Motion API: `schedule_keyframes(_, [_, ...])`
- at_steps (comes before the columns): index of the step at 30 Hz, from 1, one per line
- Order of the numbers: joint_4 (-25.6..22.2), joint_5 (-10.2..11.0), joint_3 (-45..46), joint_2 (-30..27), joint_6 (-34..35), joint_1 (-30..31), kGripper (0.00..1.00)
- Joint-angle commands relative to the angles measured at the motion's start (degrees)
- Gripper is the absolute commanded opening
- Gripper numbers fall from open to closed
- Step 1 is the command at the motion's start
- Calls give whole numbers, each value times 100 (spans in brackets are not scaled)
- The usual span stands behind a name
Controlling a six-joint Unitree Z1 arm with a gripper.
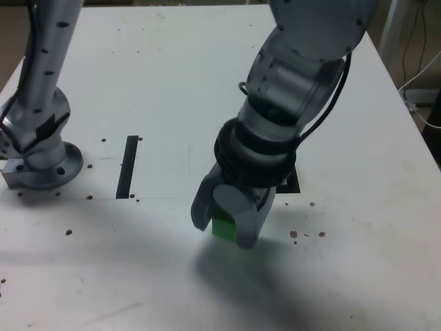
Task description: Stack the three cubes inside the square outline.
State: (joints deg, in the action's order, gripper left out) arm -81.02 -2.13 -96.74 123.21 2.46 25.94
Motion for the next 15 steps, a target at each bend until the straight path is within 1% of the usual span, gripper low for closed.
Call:
schedule_keyframes(1, [-261, 89, -269, -163, 33, -48, 26])
schedule_keyframes(5, [-663, 196, -670, -392, 60, -255, 26])
schedule_keyframes(8, [-932, 269, -952, -608, 46, -543, 26])
schedule_keyframes(11, [-1077, 307, -1144, -748, -23, -863, 26])
schedule_keyframes(15, [-1148, 298, -1300, -793, -182, -1309, 26])
